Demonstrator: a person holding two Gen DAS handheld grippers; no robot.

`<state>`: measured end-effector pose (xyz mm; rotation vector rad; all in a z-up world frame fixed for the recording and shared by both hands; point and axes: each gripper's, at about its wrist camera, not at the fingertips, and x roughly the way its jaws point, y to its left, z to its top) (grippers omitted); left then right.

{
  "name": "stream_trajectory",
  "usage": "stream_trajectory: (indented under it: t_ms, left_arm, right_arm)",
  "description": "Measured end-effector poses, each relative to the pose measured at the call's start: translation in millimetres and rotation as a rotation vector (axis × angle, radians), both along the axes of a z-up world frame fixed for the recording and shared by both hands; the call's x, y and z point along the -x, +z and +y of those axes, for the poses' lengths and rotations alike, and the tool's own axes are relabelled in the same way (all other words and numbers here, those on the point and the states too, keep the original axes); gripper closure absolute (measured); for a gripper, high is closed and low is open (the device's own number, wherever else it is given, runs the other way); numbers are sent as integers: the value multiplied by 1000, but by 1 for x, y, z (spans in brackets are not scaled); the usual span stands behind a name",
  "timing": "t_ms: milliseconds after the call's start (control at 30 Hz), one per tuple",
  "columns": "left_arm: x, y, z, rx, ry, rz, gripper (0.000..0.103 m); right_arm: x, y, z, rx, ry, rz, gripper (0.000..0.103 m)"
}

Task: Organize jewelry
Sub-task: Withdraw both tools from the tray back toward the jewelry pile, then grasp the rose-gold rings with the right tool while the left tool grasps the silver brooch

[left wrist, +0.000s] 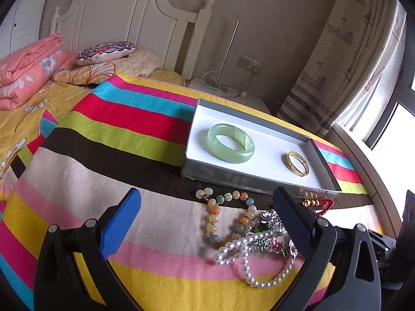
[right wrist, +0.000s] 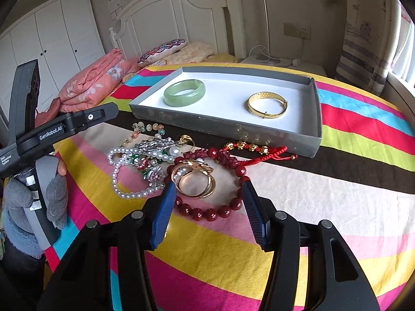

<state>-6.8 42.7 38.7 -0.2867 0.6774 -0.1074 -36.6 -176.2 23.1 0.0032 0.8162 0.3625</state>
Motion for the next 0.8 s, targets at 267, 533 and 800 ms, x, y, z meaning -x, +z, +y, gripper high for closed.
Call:
stream_trajectory:
  t_ms: [267, 533, 800]
  left_arm:
    - [3, 0, -5, -25, -6, -7, 2]
    - [2, 1, -11, -32, -14, -6, 2]
    - [2, -1, -13, -15, -54, 6, 2]
  right_arm:
    - [-13, -11, 21, 54, -19, 61, 50]
    - [-23, -14, 32, 60, -36, 66, 50]
    - [-19, -10, 23, 16, -34, 44, 66]
